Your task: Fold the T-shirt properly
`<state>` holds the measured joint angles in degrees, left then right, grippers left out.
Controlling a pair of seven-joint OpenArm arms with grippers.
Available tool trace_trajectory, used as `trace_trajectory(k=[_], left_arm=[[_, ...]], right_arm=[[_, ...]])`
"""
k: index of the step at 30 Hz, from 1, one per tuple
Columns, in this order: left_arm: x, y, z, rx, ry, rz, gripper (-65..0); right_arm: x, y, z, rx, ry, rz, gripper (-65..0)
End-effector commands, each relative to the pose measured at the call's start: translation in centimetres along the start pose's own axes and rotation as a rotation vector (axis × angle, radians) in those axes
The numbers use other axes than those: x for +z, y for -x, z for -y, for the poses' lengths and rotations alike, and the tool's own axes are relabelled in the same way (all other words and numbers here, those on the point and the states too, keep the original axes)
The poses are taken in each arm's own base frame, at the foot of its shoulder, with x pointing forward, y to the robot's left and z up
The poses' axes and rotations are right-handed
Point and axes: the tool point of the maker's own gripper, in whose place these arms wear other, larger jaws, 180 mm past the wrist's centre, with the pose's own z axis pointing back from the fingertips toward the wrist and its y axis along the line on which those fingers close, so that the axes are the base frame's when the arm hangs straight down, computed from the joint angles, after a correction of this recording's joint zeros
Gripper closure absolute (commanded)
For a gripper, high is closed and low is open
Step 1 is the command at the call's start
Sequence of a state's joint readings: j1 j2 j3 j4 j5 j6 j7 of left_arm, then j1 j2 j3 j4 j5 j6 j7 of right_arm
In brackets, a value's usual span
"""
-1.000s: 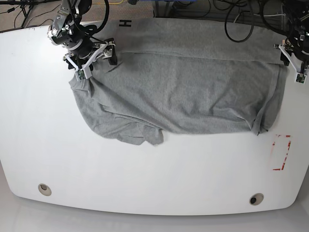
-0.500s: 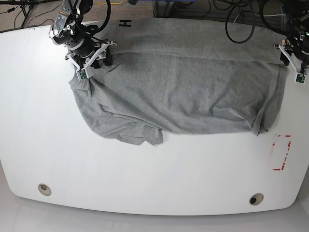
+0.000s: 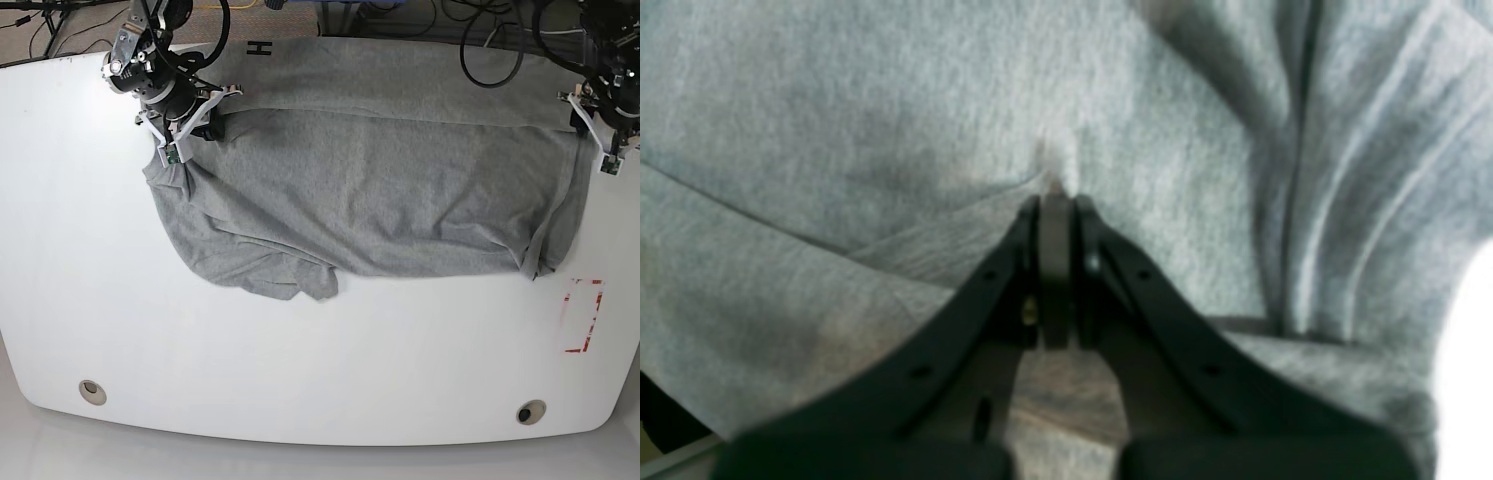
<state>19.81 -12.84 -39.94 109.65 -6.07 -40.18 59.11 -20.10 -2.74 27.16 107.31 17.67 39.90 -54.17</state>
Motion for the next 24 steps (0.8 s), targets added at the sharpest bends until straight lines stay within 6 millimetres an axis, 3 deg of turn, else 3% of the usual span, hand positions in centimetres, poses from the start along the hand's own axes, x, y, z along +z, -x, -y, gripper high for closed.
trace_trajectory(k=[1, 12, 24], left_arm=[[0.5, -0.6, -1.0, -0.012, -0.031, 0.017, -33.8], [0.4, -0.7, -0.8, -0.018, -0.024, 0.016, -33.8], [0.1, -1.0, 0.2, -0.04, 0.0, 0.019, -33.8]], right_arm=[[0.8, -2.3, -0.1, 0.03, 0.008, 0.076, 0.0], [1.9, -6.5, -1.4, 0.023, -0.063, 0.223, 0.0], [2.1, -9.5, -2.1, 0.019, -0.107, 0.316, 0.0]])
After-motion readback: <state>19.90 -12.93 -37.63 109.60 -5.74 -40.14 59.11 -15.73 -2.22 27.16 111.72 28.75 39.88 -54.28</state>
